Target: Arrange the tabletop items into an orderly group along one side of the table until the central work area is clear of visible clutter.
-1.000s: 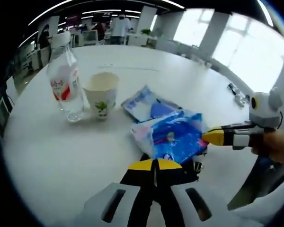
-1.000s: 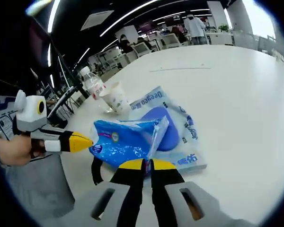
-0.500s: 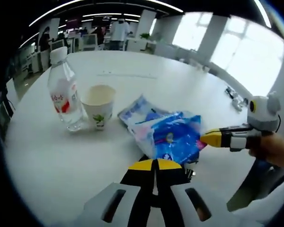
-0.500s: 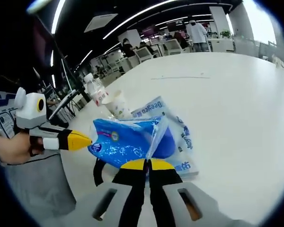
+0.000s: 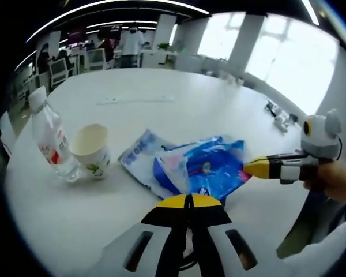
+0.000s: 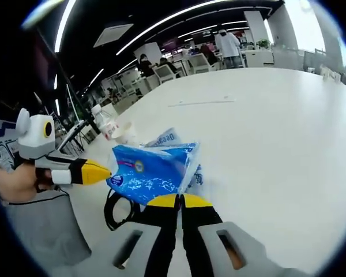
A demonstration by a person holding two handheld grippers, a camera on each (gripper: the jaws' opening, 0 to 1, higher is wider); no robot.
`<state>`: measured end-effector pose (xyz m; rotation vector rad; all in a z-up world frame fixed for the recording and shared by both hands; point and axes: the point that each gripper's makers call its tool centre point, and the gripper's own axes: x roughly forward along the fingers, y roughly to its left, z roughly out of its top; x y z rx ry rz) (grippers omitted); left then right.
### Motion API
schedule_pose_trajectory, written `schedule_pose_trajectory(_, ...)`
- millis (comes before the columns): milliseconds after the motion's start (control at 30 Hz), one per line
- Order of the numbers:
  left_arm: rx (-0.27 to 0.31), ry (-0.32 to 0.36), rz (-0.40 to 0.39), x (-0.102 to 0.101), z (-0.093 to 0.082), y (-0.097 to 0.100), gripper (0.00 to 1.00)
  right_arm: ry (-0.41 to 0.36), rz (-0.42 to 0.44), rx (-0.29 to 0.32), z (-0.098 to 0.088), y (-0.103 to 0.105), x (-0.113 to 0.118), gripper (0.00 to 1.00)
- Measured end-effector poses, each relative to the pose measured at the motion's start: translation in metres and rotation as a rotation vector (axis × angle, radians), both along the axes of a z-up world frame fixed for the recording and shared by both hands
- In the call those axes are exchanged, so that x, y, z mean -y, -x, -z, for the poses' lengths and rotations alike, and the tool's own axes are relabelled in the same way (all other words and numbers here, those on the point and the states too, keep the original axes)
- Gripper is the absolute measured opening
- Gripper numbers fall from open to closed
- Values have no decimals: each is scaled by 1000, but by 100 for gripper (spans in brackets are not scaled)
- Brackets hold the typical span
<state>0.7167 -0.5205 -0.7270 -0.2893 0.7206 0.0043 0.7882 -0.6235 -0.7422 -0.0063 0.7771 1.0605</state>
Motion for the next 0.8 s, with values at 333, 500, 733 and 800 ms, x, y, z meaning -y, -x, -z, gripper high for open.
schedule_pose_trajectory(333, 8, -10, 71, 33, -4, -33, 0, 6, 51, 27, -8, -24, 40, 0)
schedule_pose_trajectory(500, 12, -14, 100, 46, -6, -46, 0, 11, 72, 40, -11, -35, 55, 0)
schedule_pose_trajectory(733, 16, -6, 122, 59, -8, -61, 0, 7, 104, 42, -12, -47, 69, 0)
schedule_pose_trajectory(800, 16, -3, 126, 61, -7, -66, 0, 7, 109, 44, -13, -51, 73, 0)
